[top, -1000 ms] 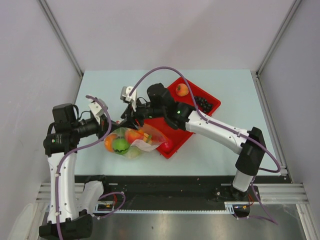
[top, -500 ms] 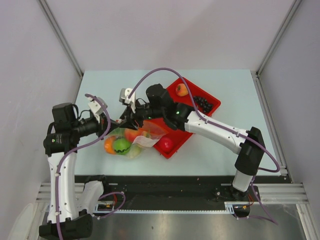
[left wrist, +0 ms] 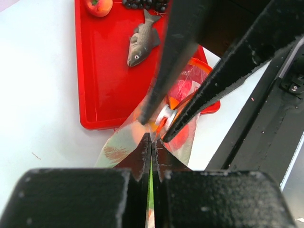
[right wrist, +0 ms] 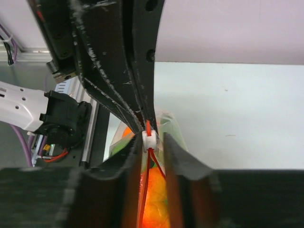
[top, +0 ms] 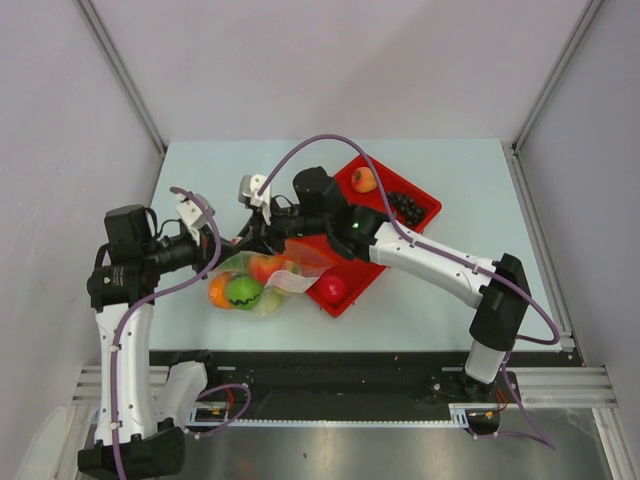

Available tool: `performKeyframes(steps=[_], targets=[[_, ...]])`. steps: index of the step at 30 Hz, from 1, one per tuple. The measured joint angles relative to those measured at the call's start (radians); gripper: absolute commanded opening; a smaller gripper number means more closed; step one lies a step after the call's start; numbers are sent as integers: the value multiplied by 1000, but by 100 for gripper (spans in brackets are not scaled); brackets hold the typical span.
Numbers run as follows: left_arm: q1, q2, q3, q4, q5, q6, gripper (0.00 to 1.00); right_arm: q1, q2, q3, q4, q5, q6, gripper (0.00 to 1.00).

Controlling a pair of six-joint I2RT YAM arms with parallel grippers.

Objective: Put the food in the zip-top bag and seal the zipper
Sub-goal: Zip the zipper food storage bag at the center of the board.

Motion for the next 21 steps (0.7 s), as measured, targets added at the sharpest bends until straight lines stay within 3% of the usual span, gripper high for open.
performKeyframes(steps=[3,21], targets=[[0,0,0,5,-4,-2,0,0,0,-2,4,-10,-2,0],[-5,-18,0,82,24,-158,0,-60,-51,-91,22,-44,-51,0]])
